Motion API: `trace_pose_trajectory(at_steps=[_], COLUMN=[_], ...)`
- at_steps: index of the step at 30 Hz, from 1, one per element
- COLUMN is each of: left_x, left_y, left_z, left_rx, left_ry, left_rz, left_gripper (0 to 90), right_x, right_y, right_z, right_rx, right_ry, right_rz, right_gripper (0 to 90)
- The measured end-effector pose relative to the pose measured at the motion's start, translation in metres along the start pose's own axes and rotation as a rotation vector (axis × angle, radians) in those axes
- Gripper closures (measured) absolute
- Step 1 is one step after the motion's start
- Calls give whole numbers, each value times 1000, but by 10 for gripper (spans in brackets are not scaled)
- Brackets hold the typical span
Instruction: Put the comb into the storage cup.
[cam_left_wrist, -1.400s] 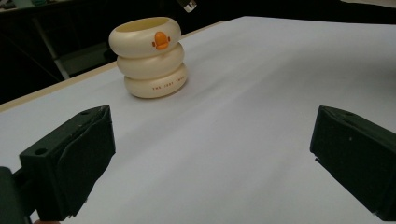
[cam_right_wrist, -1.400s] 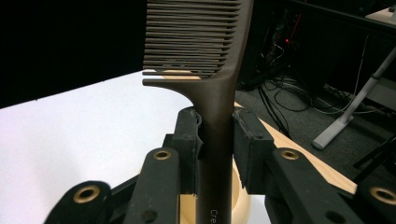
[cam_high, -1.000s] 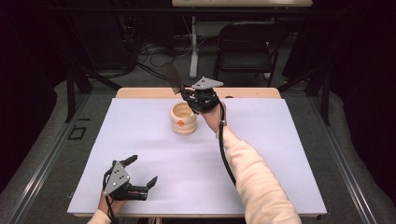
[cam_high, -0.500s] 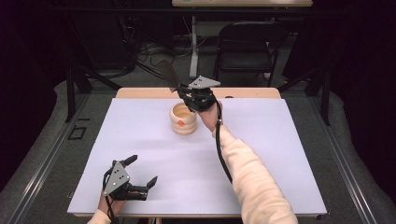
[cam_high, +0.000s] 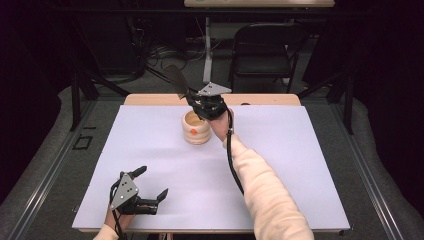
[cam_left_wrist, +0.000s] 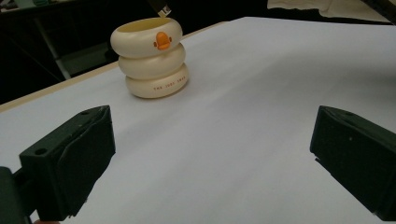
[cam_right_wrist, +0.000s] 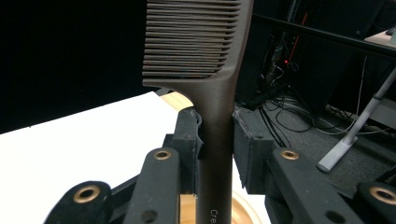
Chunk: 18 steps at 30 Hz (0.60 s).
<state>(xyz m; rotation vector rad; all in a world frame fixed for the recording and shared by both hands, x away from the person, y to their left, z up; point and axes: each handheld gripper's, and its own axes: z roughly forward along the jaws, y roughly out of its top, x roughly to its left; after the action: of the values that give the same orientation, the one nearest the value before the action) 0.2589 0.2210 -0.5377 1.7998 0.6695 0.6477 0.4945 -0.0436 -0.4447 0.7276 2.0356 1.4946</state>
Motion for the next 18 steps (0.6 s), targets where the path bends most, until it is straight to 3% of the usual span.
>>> trace_pose_trajectory(at_steps=[18], left_x=[0], left_y=[0], left_z=[0], left_rx=[0], left_ry=[2], left_rz=[2], left_gripper=[0], right_x=[1], right_y=[-12], right_z=[11], right_rx=[24], right_ry=[11], right_rz=[13], right_gripper=[724])
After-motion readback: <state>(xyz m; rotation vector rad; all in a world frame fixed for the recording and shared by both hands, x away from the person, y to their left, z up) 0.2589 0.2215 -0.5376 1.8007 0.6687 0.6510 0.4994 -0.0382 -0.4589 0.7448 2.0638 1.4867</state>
